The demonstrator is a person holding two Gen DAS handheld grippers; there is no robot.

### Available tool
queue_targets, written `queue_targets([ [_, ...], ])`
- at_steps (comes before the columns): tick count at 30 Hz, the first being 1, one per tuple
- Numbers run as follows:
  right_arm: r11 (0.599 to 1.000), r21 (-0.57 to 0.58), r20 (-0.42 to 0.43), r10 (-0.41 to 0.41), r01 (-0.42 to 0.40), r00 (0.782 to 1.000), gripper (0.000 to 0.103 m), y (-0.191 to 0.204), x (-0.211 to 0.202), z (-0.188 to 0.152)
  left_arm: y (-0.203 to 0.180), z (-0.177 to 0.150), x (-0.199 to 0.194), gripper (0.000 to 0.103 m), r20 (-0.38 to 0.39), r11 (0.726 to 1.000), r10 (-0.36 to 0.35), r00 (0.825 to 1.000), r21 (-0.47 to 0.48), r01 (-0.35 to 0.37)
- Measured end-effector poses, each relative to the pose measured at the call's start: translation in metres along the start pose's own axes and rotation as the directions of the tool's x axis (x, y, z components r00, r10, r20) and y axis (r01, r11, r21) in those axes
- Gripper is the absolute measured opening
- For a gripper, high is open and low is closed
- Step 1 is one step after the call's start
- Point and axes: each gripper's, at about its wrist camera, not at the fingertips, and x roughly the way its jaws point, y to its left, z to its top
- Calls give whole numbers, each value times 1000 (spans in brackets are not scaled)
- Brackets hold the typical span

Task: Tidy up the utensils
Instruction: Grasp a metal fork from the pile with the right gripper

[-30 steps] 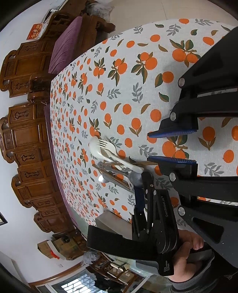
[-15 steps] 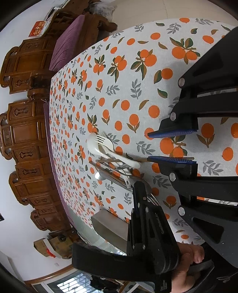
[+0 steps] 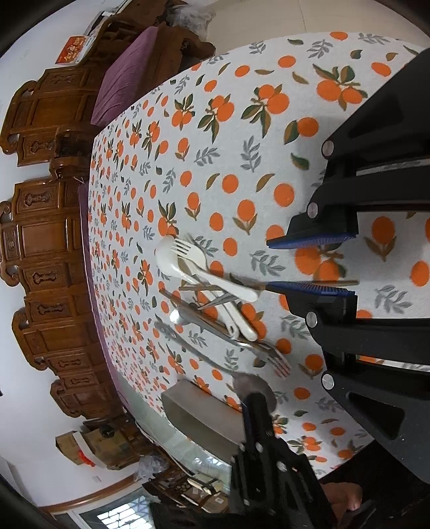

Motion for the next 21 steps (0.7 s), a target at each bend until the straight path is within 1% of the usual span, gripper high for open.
queue_targets([
  [4, 1000, -6, 1, -4, 4, 1000, 22, 7, 12, 14, 11, -7, -9, 1, 30, 1000, -21, 999, 0, 21],
  [6, 1000, -8, -7, -10, 10, 1000, 26, 10, 21, 21, 16, -9, -11, 1, 44, 999, -35, 998, -4, 35],
  [10, 1000, -6, -35, -15, 15, 999, 26, 16, 45, 34, 20, -11, -12, 1, 56, 997, -69, 996, -12, 70],
  [14, 1000, 4, -71, -20, 20, 997, 26, 20, 70, 44, 21, -12, -14, 1, 56, 996, -81, 995, -16, 82],
  [18, 999, 35, -102, -32, 36, 994, 26, 17, 89, 51, 20, -10, -23, 1, 72, 995, -98, 993, -23, 100],
  [21, 997, 82, -146, -2, 14, 989, 26, 13, 100, 51, 18, -9, -29, 1, 83, 994, -105, 991, -20, 107],
])
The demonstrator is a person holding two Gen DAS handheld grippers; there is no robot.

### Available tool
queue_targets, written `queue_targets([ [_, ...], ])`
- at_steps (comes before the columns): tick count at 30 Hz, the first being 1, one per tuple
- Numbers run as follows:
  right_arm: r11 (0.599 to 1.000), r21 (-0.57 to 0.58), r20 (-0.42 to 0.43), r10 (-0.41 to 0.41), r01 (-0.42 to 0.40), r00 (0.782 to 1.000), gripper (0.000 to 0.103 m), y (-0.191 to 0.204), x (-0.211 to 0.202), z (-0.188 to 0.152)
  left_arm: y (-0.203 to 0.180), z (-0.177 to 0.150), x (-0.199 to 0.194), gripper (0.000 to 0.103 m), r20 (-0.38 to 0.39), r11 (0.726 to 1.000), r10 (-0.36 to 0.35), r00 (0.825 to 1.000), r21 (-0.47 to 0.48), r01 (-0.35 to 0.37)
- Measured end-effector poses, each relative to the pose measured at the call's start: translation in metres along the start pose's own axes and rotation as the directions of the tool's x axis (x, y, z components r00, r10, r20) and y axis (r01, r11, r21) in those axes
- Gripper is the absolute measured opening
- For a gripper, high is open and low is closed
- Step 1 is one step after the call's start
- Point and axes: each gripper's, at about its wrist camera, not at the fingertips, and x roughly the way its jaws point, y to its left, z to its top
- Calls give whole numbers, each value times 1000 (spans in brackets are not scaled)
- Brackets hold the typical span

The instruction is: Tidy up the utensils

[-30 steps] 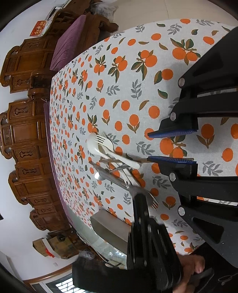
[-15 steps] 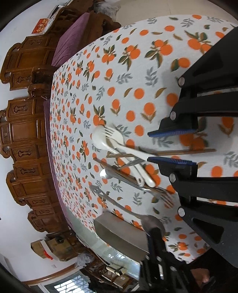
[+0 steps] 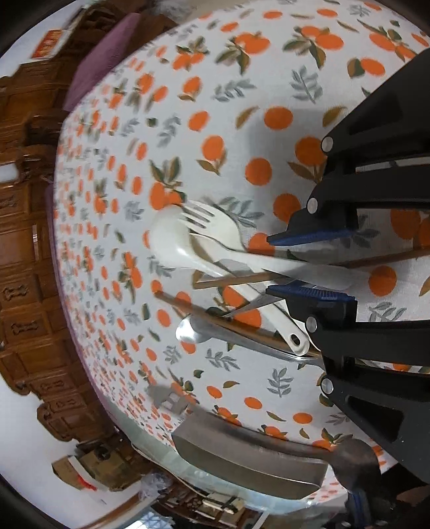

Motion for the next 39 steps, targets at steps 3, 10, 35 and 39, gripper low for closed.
queue_targets([
  [3, 1000, 20, -9, 9, -9, 1000, 25, -1, -1, -1, -1, 1, -5, 1, 9, 1000, -7, 1000, 0, 7],
  [10, 1000, 8, -37, -3, 4, 999, 11, -1, -16, -9, -3, 5, -16, 1, 34, 1000, -7, 999, 7, 7],
  [35, 986, -165, 107, 15, 3, 994, 4, 64, -100, -27, 55, 1, -79, 1, 114, 994, 77, 991, -85, -67],
  [39, 981, -190, 113, 59, -37, 992, 4, 89, -99, -28, 71, -7, -87, 1, 105, 989, 101, 989, -120, -89],
])
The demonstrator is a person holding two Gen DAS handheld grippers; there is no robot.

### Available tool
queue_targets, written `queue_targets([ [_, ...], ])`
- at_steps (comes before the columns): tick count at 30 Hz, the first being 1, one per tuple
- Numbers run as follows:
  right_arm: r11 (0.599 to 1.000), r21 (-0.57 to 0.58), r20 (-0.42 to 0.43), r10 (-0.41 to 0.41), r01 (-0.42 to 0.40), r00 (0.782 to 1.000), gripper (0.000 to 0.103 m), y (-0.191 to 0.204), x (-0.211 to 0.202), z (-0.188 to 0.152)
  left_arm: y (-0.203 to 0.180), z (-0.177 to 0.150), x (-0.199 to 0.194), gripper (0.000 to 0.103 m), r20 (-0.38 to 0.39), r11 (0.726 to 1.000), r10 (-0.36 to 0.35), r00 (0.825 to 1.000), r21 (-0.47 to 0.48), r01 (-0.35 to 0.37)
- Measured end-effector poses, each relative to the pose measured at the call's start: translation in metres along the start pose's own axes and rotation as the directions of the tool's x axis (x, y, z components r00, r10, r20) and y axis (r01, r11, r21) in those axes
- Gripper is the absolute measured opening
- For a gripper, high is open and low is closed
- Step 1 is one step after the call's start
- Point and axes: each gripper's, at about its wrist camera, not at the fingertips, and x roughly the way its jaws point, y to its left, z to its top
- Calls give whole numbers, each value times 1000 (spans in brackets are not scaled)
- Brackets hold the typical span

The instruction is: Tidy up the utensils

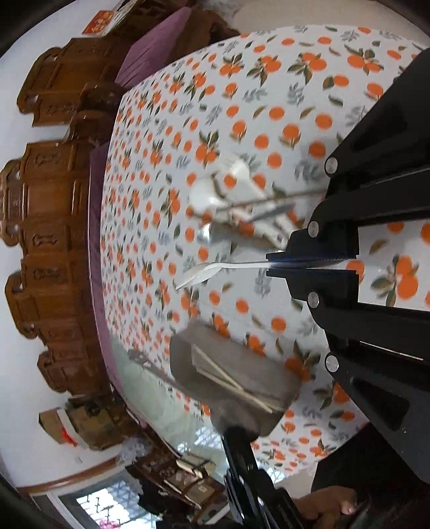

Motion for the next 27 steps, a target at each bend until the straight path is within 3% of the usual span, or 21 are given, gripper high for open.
queue_targets([
  [8, 998, -29, 3, 58, -58, 998, 5, 34, 9, 6, 34, -7, 0, 1, -24, 998, 47, 999, -51, -49],
  [15, 995, -54, -4, 83, -83, 997, 5, 54, 18, 9, 64, -16, 13, 1, -91, 992, 66, 994, -105, -76],
  [27, 993, -73, -22, 97, -98, 995, 5, 72, 30, 10, 88, -32, 44, 1, -198, 981, 121, 973, -127, -148],
])
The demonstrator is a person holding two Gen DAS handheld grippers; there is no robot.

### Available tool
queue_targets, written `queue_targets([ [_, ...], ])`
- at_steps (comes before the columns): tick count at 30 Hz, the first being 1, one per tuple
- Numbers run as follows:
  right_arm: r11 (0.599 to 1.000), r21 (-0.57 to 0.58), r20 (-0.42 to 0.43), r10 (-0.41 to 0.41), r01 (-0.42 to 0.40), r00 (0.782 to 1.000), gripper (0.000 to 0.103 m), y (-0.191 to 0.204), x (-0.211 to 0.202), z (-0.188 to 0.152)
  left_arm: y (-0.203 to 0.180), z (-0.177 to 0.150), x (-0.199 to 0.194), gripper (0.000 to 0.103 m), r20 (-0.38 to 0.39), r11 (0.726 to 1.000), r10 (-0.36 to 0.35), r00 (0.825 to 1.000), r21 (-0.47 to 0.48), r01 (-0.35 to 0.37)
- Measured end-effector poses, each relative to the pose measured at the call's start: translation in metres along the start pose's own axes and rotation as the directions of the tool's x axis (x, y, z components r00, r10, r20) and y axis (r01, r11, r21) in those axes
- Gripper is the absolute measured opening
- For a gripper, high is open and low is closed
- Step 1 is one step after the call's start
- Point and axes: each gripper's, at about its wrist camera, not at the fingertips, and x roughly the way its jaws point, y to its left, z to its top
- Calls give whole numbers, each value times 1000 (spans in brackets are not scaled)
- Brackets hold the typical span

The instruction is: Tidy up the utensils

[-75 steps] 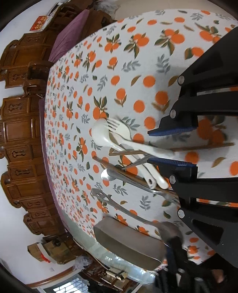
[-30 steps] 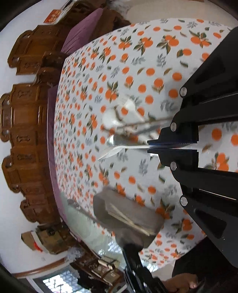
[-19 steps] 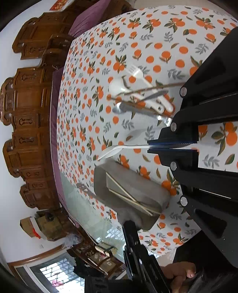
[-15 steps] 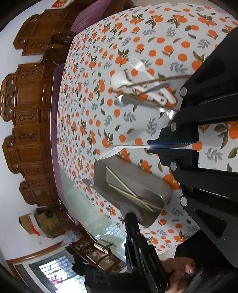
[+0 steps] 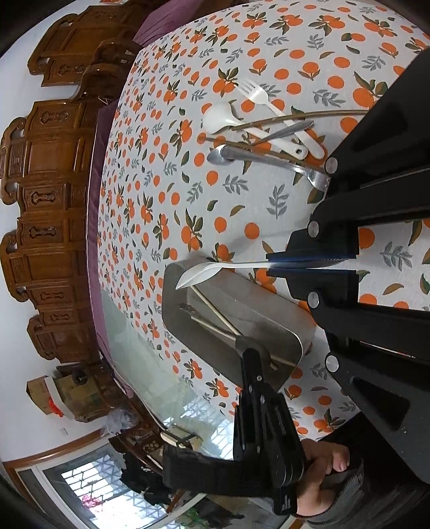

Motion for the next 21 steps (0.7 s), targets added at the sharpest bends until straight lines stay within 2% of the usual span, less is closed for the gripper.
queue_targets([
  [11, 1000, -9, -11, 19, -19, 1000, 5, 11, 13, 6, 8, 3, 15, 1, -42, 998, 53, 998, -13, -54],
  [21, 1000, -7, -20, 29, -30, 999, 5, 20, 25, 14, 13, 9, 9, 1, -24, 998, 60, 998, -12, -60],
])
